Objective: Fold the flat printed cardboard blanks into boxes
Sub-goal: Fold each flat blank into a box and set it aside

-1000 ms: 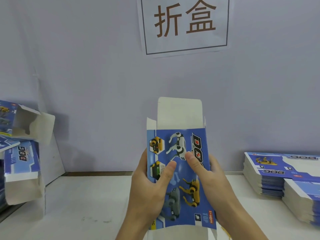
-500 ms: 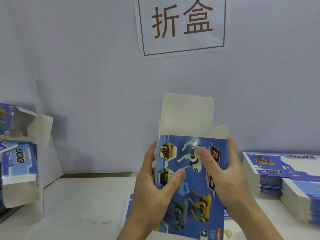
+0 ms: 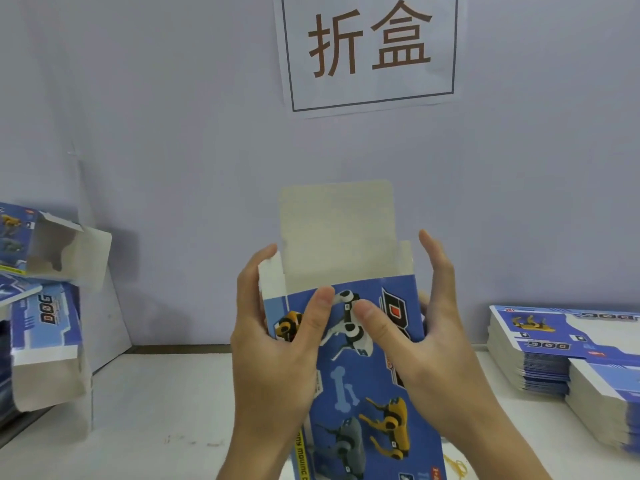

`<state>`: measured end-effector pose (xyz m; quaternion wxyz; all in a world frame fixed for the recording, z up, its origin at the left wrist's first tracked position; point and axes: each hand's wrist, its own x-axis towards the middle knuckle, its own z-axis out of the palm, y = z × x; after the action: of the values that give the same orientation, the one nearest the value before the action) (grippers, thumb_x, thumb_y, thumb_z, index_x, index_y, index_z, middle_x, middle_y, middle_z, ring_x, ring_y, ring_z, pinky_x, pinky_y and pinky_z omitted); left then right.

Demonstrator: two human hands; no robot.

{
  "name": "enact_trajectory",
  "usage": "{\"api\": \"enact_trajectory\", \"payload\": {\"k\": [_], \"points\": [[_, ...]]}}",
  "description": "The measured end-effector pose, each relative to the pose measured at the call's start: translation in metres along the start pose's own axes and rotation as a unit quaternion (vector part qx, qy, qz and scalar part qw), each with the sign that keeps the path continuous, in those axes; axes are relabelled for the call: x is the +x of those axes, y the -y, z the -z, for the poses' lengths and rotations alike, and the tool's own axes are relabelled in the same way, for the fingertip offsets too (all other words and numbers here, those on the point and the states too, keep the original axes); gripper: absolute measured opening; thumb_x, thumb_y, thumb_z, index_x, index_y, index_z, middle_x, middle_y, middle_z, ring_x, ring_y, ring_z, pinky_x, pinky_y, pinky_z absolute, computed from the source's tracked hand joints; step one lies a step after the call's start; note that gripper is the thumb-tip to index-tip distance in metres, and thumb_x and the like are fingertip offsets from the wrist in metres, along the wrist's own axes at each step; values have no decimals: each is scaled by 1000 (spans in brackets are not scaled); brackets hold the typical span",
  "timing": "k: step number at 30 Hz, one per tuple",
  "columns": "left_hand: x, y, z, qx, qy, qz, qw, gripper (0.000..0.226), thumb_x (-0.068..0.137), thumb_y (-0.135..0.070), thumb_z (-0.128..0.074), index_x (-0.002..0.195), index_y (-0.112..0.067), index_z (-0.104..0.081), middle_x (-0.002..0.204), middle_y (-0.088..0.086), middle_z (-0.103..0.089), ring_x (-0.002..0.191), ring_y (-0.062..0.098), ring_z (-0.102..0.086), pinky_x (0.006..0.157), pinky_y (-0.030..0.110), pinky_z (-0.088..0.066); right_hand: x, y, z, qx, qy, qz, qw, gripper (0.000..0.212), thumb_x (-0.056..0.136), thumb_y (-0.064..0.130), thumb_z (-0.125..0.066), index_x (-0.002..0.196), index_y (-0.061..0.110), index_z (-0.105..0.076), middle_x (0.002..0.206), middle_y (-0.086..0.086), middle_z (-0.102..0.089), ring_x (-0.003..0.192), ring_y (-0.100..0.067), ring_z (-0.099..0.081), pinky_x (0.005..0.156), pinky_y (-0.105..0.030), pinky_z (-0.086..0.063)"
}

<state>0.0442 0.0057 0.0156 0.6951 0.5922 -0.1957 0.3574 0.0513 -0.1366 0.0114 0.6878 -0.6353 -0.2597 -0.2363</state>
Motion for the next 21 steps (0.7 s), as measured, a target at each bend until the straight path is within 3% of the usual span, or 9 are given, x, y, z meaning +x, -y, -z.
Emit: {"api": "enact_trajectory", "payload": {"k": [3, 6, 7, 10, 11, 15, 18, 21], "points": [[0, 0, -2, 2, 6, -1, 1000, 45, 73, -46, -69, 116, -53, -56, 102, -11, -74, 89, 13, -75, 65, 22, -60, 0, -1, 2, -6, 2, 14, 1000, 86, 71, 47, -72, 139, 66, -22, 106, 22, -72, 97, -6, -72, 73, -15, -57], [-1, 1, -1, 2, 0, 4, 1000, 53, 74, -44, -70, 125, -40, -57, 102, -9, -75, 89, 15, -75, 65, 23, -60, 0, -1, 2, -13, 17, 26, 999, 75, 78, 41, -69, 141, 56, -32, 110, 32, -68, 99, 4, -69, 71, -9, -54], [-1, 2, 0, 3, 0, 8, 1000, 54, 74, -44, -71, 126, -38, -57, 102, -8, -76, 88, 15, -76, 65, 24, -60, 0, -1, 2, -13, 21, 15, 1000, 71, 78, 42, -69, 139, 57, -36, 110, 28, -69, 97, -2, -71, 70, -14, -57], [-1, 4, 1, 8, -5, 28, 1000, 50, 72, -43, -72, 121, -38, -62, 102, -2, -76, 85, 17, -76, 62, 24, -60, 0, 1, 2, -16, 32, -26, 999, 57, 77, 46, -69, 128, 59, -47, 103, 11, -74, 86, -37, -71, 66, -43, -63], [-1, 5, 2, 19, -8, 30, 999, 44, 72, -45, -73, 115, -38, -65, 101, 0, -75, 82, 16, -76, 60, 24, -60, 0, 2, 2, -11, 38, -34, 999, 50, 79, 45, -68, 124, 56, -51, 99, 6, -75, 83, -41, -69, 65, -46, -63], [0, 9, 3, 78, -16, 23, 997, 32, 72, -52, -70, 91, -26, -64, 91, 10, -68, 71, 19, -72, 56, 26, -57, -2, 0, 2, 17, 45, -47, 998, 28, 83, 35, -65, 110, 39, -57, 86, -4, -74, 76, -24, -74, 57, -29, -59], [0, 8, 1, 87, -9, 26, 996, 36, 73, -53, -69, 92, -24, -61, 91, 12, -66, 71, 21, -72, 57, 32, -59, -1, -3, 6, 17, 45, -43, 998, 24, 85, 34, -65, 106, 39, -56, 86, -4, -74, 77, -24, -75, 58, -30, -59], [0, 5, 1, 62, 5, 43, 997, 34, 71, -53, -69, 99, -34, -63, 102, 11, -68, 79, 22, -74, 60, 34, -61, -1, -2, 7, 5, 52, -36, 998, 30, 87, 41, -70, 112, 46, -54, 92, 0, -74, 84, -23, -75, 65, -33, -61]]}}
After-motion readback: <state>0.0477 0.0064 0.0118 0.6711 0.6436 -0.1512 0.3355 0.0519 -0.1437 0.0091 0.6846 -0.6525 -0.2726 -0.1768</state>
